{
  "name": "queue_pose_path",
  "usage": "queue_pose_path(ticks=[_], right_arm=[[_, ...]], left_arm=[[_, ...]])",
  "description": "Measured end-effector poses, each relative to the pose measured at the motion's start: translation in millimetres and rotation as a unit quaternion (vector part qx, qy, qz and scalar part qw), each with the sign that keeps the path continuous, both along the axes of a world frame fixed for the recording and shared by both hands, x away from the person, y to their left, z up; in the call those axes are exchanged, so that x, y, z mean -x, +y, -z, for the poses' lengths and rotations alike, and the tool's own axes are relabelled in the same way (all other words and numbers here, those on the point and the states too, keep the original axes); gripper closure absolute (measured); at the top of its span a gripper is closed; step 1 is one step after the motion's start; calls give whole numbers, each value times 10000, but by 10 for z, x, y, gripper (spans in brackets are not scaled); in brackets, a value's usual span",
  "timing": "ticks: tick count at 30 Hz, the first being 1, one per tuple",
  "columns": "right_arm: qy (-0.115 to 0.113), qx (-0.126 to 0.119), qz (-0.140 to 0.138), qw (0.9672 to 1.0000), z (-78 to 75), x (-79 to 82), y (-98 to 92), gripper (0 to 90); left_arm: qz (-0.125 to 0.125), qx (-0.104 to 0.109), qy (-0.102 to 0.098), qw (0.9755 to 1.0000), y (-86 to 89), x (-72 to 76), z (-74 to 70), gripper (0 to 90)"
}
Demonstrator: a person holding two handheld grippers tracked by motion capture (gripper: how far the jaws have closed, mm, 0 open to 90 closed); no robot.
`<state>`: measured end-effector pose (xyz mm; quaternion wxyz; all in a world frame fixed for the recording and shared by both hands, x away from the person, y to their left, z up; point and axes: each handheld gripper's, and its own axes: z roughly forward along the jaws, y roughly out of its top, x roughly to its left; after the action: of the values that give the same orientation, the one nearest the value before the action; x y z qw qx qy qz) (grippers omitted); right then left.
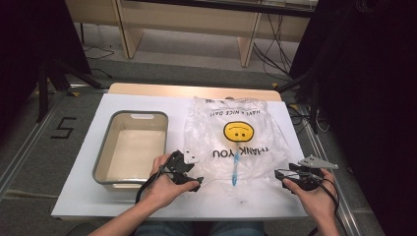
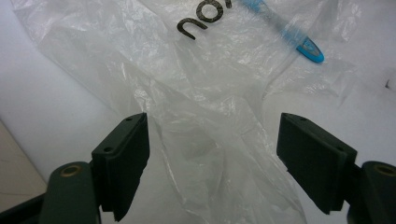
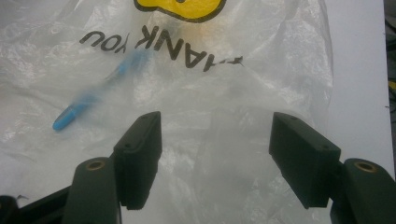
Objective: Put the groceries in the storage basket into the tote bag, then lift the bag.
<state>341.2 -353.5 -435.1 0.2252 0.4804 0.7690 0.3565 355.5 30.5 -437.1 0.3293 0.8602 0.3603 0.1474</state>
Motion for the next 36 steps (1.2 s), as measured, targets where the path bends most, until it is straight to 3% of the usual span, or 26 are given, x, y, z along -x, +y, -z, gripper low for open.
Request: queue_pose_path(ticks=[24,36], right_arm=[[85,-67,21,9999,-8,6,-21,348],[202,-83,-173,9996,25,85,-57,331]], left_arm=[[3,-112,100,9999,1,16,2,252],[50,-290,157,9994,-41,39,-12,265]])
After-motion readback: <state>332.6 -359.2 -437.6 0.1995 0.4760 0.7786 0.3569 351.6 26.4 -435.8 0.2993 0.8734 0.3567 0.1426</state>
